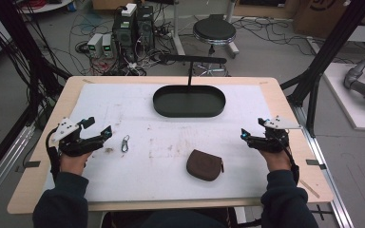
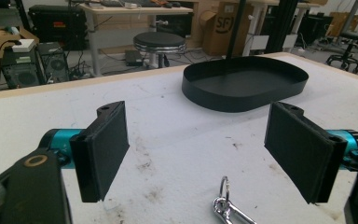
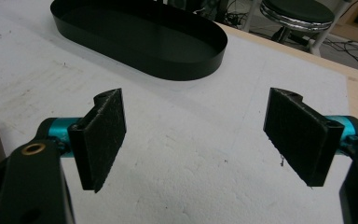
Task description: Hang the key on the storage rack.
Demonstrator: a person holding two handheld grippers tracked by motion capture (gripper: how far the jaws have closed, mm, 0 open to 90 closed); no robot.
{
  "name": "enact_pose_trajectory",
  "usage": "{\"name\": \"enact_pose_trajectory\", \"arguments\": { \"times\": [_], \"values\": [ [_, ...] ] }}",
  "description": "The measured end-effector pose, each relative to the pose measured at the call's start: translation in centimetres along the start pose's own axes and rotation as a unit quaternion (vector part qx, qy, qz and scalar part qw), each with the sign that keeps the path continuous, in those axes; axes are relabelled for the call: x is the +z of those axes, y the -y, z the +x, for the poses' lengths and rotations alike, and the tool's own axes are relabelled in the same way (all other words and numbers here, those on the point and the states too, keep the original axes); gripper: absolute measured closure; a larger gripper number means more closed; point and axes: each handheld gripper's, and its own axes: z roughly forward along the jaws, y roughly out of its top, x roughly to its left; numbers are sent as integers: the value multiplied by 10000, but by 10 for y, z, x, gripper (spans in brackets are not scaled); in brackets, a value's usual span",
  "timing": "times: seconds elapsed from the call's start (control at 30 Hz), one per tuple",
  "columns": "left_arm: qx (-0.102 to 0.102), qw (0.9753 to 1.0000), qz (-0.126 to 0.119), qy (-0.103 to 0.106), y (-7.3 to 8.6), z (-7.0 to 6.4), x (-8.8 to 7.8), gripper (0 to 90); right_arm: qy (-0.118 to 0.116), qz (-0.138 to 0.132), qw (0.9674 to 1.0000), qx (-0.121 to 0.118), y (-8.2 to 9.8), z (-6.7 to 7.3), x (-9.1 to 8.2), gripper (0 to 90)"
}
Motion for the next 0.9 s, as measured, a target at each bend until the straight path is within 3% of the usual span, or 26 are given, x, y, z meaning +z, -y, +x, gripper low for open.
{"name": "enact_pose_trajectory", "arguments": {
  "times": [0.53, 0.9],
  "values": [
    [-70, 9998, 165, 129, 4, -1, 12, 226, -55, 40, 10000, -9, 4, 0, 1, 213],
    [-113, 9989, 333, 312, 9, -7, 17, 212, 61, 23, 10000, -4, 6, 1, -6, 214]
  ]
}}
